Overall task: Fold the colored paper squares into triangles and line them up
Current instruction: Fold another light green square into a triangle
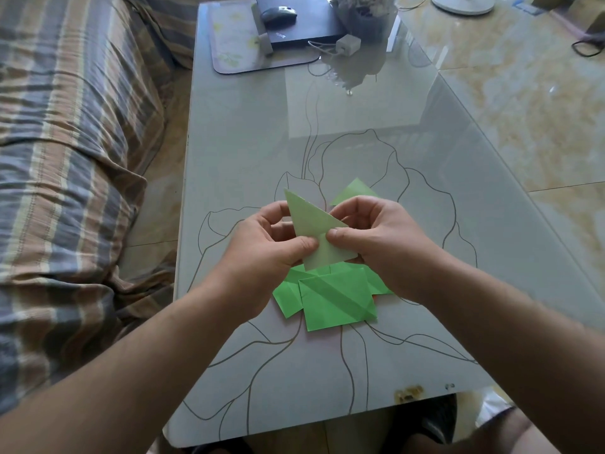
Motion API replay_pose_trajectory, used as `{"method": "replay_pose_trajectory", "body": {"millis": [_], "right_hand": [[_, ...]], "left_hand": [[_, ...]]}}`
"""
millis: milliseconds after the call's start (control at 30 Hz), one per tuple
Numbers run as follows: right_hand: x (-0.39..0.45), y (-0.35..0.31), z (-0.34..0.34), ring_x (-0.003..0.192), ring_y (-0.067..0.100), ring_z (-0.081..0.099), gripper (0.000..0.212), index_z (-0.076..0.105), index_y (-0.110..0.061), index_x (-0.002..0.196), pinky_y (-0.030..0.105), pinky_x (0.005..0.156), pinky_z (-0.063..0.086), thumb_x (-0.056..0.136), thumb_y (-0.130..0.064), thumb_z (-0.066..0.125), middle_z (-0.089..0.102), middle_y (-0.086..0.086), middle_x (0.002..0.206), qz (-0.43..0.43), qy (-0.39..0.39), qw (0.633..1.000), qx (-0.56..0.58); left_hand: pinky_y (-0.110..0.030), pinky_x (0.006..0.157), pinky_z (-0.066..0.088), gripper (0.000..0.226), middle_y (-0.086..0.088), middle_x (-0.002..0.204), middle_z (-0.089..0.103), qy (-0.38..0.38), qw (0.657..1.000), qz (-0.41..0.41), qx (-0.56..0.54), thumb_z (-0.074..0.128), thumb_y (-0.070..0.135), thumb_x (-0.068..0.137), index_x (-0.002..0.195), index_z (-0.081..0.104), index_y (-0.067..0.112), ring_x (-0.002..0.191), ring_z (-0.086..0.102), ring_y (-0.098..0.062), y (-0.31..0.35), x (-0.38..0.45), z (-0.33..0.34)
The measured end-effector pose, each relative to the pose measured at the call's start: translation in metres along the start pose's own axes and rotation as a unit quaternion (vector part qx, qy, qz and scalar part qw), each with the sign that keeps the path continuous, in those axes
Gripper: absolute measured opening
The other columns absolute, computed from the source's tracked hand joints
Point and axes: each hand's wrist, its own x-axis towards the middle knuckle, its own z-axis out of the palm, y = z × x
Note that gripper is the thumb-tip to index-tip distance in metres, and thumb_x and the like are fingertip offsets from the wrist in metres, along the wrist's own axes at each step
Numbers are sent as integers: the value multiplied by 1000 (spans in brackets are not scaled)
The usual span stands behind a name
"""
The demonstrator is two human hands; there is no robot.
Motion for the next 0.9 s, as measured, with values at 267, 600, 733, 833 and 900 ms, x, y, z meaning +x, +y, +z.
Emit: {"method": "replay_pose_trajectory", "body": {"millis": [267,600,733,833,900], "right_hand": [[-2,2,-2,66,11,62,30,72,-33,105,36,62,55,87,-9,77,66,-12,86,-135,54,974,-174],[-2,6,1,64,9,68,19,75,-34,111,33,62,59,92,-29,76,70,-15,86,-171,42,927,-332],[-1,11,4,61,23,62,18,78,-28,99,45,62,58,100,-39,64,69,7,77,-152,24,947,-281],[0,2,5,79,32,68,19,77,-10,99,59,75,61,103,-22,62,72,27,96,-46,16,999,-17],[1,-4,4,86,26,71,15,75,-7,100,46,80,63,102,-14,61,77,16,97,16,1,996,89]], "left_hand": [[-38,86,63,37,-18,109,77,31,996,-21,-75,53,-15,96,121,64,10,100,75,-32,1,4,-1],[-41,77,64,41,-13,101,78,22,1000,6,-4,74,29,77,114,68,12,89,76,-30,3,-3,1],[-45,78,63,44,-16,101,77,28,999,4,15,77,29,76,115,66,11,90,75,-34,1,-4,2],[-55,90,60,38,-21,108,75,34,999,-2,-5,75,18,85,121,63,11,102,73,-42,1,-2,2],[-54,88,61,41,-24,112,74,36,999,-6,-16,73,10,90,127,58,17,100,74,-41,2,-2,1]]}}
